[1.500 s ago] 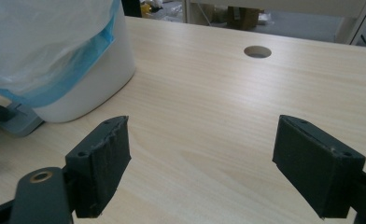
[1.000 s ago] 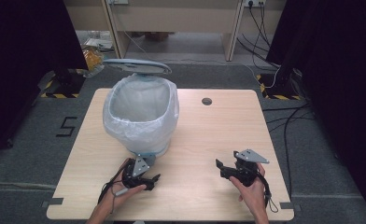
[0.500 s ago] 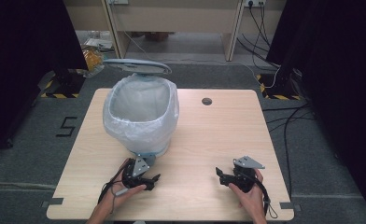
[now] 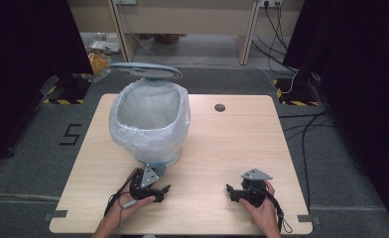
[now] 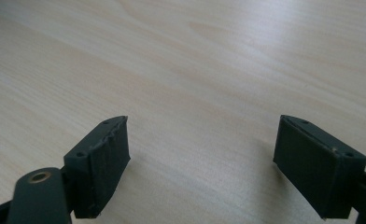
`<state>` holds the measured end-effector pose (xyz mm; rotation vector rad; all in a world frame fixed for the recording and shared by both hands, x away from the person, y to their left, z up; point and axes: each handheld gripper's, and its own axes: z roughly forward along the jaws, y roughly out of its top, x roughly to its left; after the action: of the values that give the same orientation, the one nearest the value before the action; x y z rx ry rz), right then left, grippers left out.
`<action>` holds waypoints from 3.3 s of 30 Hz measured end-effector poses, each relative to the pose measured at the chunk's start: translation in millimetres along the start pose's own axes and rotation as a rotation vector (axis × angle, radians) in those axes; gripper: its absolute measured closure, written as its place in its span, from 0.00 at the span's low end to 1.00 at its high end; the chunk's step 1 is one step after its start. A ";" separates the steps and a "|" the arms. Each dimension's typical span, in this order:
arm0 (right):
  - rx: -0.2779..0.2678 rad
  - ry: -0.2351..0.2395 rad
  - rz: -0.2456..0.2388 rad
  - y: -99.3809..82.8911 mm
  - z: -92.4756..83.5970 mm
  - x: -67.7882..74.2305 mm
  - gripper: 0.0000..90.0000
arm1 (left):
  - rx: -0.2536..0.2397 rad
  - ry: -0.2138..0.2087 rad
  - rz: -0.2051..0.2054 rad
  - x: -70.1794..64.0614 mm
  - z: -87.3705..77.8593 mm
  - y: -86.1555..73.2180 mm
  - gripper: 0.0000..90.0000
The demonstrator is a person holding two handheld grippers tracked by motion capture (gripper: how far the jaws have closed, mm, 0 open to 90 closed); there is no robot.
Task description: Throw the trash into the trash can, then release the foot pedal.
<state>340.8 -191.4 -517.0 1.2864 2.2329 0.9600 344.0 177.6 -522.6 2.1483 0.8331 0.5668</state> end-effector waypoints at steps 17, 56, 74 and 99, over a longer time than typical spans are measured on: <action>0.008 0.000 -0.017 0.5 0.9 2.0 0.15 | -0.002 0.001 -0.001 -0.2 0.0 -0.1 0.18; 0.008 0.008 -0.022 1.3 2.1 1.1 0.14 | -0.060 0.000 -0.001 -0.3 -13.1 1.9 0.18; 0.009 0.011 -0.024 1.5 2.3 0.9 0.13 | -0.058 -0.013 -0.083 14.5 -39.4 -8.0 0.19; 0.010 0.015 -0.024 1.5 2.4 0.6 0.13 | -0.008 0.021 -0.154 29.8 -59.6 -45.5 0.18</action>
<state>343.0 -189.5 -517.6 1.2574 2.2621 0.9545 310.5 250.8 -517.0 2.0529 0.9962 0.5136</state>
